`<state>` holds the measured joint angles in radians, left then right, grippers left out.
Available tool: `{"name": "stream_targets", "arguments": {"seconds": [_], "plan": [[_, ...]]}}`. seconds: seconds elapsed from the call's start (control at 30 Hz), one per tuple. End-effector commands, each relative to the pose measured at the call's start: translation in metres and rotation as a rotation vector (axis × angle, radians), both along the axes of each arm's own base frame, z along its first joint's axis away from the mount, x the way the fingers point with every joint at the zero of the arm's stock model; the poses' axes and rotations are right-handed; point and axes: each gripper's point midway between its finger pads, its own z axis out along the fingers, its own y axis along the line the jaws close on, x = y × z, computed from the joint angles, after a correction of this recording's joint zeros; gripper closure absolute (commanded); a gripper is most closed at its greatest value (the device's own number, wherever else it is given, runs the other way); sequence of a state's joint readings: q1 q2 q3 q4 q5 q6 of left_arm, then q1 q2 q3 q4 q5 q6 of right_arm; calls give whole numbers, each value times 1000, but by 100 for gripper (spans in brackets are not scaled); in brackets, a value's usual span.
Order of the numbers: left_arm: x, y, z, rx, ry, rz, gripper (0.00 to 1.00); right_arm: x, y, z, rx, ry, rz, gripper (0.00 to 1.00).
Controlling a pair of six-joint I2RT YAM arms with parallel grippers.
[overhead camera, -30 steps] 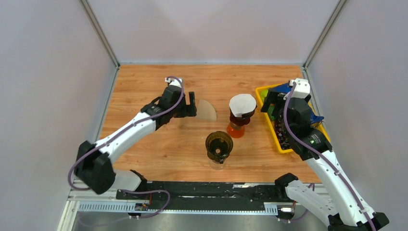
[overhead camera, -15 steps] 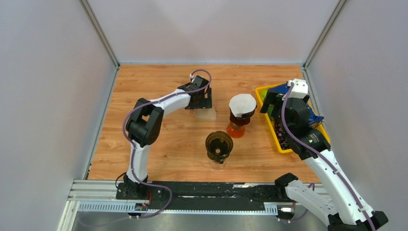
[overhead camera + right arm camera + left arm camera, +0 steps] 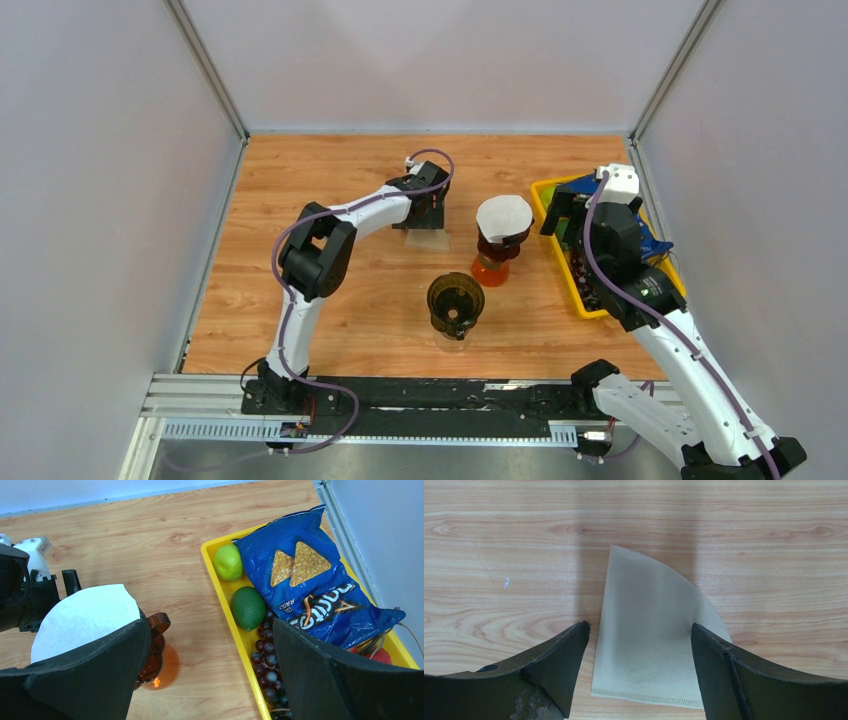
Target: Place the coffee filter in the dripper
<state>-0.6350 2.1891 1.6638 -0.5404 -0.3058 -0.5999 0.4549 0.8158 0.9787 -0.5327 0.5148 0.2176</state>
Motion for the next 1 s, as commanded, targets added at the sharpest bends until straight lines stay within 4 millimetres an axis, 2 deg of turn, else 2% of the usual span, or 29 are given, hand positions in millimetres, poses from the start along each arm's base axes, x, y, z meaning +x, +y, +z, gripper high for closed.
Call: {"name": "stream_targets", "arguments": {"seconds": [0.0, 0.13, 0.33, 0.6, 0.77, 0.9, 0.93, 0.97], "plan": [[-30, 3, -28, 20, 124, 9, 20, 3, -1, 8, 5, -36, -7, 0], [-40, 8, -32, 16, 138, 11, 33, 3, -2, 7, 6, -37, -9, 0], [-40, 8, -25, 2, 126, 10, 52, 3, -2, 8, 8, -39, -7, 0], [-34, 11, 1, 2, 65, 11, 83, 2, -2, 9, 11, -43, -7, 0], [-32, 14, 18, 1, 29, 4, 87, 1, -1, 10, 15, -46, -2, 0], [-30, 22, 43, 10, -34, 13, 91, 1, 0, 13, 22, -53, 3, 0], [-29, 26, 56, 10, -64, 19, 92, 1, 0, 14, 24, -54, 4, 0], [-31, 30, 58, 16, -74, 22, 93, 0, 1, 15, 27, -56, 9, 0]]}}
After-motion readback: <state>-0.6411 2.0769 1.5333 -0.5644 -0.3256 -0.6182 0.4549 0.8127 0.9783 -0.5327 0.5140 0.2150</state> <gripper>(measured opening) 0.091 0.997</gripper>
